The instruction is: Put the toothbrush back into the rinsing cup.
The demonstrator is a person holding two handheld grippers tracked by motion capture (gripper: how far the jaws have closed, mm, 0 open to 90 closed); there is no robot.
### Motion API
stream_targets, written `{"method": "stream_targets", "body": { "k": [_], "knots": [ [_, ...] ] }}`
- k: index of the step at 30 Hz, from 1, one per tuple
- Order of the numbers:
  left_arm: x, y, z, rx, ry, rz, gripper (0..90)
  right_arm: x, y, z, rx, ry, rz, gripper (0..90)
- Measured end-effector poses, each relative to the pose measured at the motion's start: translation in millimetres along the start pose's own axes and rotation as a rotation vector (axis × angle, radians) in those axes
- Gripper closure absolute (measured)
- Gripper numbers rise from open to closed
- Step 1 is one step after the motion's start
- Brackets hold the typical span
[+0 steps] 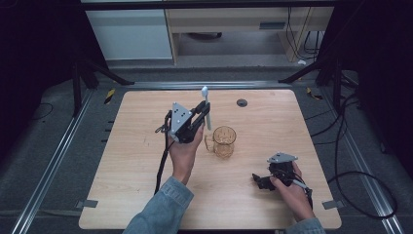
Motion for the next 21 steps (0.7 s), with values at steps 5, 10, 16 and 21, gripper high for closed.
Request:
{"method": "stream_targets", "body": {
  "k": [5, 10, 16, 21],
  "knots": [
    [0.7, -8.1, -0.1, 0.006, -0.004, -0.014, 79.6, 0.0, 0.0, 0.0, 0.0, 0.0, 0.0, 0.4],
    [3.4, -15.0, 0.2, 0.012, -0.001, -0.027, 79.6, 0.0, 0.0, 0.2, 0.002, 0.001, 0.0, 0.4],
    [2.7, -25.6, 2.0, 0.023, 0.0, -0.024, 79.6, 0.0, 0.0, 0.4, 0.002, 0.002, 0.0, 0.4],
    [0.3, -32.7, 3.4, 0.033, 0.004, -0.013, 79.6, 0.1, -0.1, 0.3, 0.004, 0.001, 0.001, 0.4]
  ]
}}
Point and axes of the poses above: each handheld gripper's, and its own axes: x roughly backward along the jaws, y roughly out of its top, z roughly to its left, the point moved 9 cm from there along -x, roughly forward along the jaws
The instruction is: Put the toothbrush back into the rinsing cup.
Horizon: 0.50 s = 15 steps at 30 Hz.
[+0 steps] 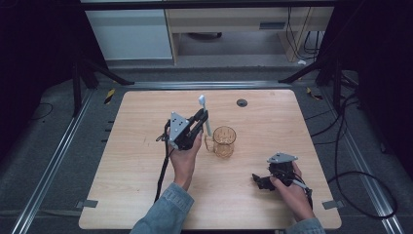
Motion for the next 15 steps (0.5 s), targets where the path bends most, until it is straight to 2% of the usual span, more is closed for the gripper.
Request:
{"method": "stream_targets", "body": {
  "k": [4, 13, 15],
  "knots": [
    [-1.4, -4.2, 0.6, 0.015, -0.005, -0.003, 79.6, -0.1, 0.1, 0.1, 0.0, 0.001, -0.001, 0.4],
    [-2.0, -13.8, -0.2, 0.002, 0.0, -0.011, 79.5, 0.1, 0.0, 0.1, 0.0, 0.0, 0.0, 0.4],
    [-2.0, -17.4, 0.7, 0.014, 0.0, -0.008, 79.5, 0.0, 0.0, 0.0, 0.002, 0.0, -0.001, 0.4]
  ]
}}
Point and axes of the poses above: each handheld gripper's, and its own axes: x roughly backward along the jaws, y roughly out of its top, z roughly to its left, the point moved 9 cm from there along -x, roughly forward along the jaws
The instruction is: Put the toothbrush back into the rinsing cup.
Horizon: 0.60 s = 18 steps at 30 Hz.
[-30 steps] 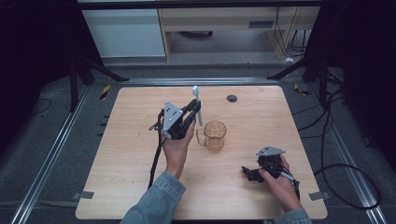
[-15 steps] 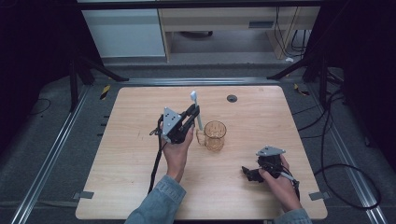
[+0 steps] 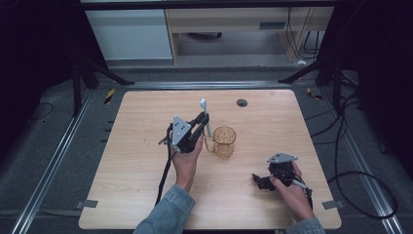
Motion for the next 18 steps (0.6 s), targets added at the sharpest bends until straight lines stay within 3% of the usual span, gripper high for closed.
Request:
{"method": "stream_targets", "body": {
  "k": [18],
  "knots": [
    [-4.3, -27.0, -0.1, -0.011, 0.004, 0.038, 79.5, 0.0, 0.0, 0.1, 0.001, 0.002, 0.0, 0.4]
  ]
}}
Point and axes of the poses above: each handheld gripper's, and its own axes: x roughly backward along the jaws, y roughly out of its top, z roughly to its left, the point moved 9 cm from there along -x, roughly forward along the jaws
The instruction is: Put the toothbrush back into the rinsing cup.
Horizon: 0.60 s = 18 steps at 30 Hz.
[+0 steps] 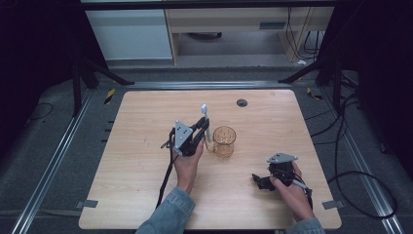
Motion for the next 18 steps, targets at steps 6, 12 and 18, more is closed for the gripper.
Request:
{"method": "stream_targets", "body": {
  "k": [6, 12, 18],
  "knots": [
    [-1.1, -10.7, -2.2, -0.01, 0.003, 0.023, 79.5, 0.1, -0.1, 0.3, -0.001, 0.002, 0.001, 0.4],
    [0.9, -18.0, -0.7, -0.01, 0.005, 0.046, 79.4, 0.1, -0.1, 0.3, -0.001, 0.002, 0.001, 0.4],
    [3.0, -24.4, -0.2, -0.014, 0.009, 0.059, 79.3, 0.1, -0.1, 0.3, -0.001, 0.002, 0.001, 0.4]
  ]
}}
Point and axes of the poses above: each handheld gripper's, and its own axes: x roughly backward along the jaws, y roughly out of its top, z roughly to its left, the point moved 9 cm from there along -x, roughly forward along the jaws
